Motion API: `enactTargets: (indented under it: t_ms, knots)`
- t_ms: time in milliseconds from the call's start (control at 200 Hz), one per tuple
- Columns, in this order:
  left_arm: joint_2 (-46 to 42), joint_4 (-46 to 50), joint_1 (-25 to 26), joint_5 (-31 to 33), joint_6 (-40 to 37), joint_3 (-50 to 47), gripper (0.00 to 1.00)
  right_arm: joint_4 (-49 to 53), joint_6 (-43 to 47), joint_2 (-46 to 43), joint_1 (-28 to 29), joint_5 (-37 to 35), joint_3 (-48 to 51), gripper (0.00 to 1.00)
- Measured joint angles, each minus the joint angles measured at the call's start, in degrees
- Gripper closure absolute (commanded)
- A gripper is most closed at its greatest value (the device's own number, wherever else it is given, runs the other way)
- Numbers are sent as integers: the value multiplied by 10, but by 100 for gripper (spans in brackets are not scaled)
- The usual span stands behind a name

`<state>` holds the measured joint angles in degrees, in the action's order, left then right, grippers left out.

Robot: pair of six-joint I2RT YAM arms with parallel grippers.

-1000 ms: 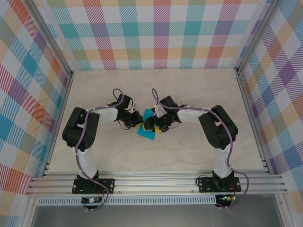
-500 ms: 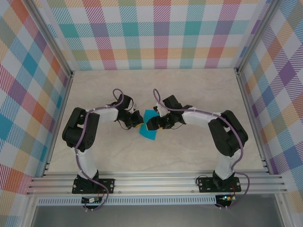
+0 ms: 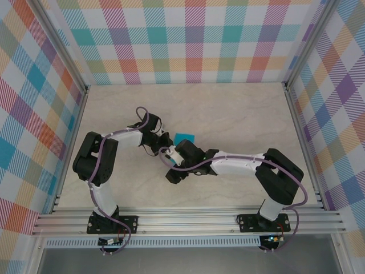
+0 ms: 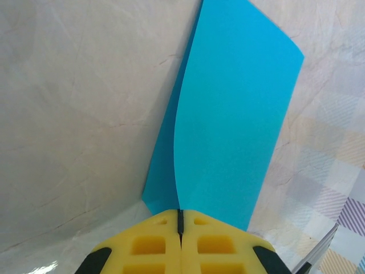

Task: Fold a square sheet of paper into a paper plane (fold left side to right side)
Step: Third fold the triangle at the center of the table.

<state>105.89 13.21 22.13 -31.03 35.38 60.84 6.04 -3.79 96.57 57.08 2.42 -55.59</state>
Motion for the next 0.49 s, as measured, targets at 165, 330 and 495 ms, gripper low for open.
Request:
enactTargets:
  t_ms: [165, 330, 495]
  knots:
    - [0, 2, 3, 0, 4, 0, 98, -40, 24, 23, 8, -70, 0, 24]
    - [0, 2, 5, 0, 7, 0, 98, -52, 42, 54, 7, -105, -7, 31]
    - [0, 2, 6, 0, 9, 0, 98, -66, 49, 72, 7, -130, -21, 39]
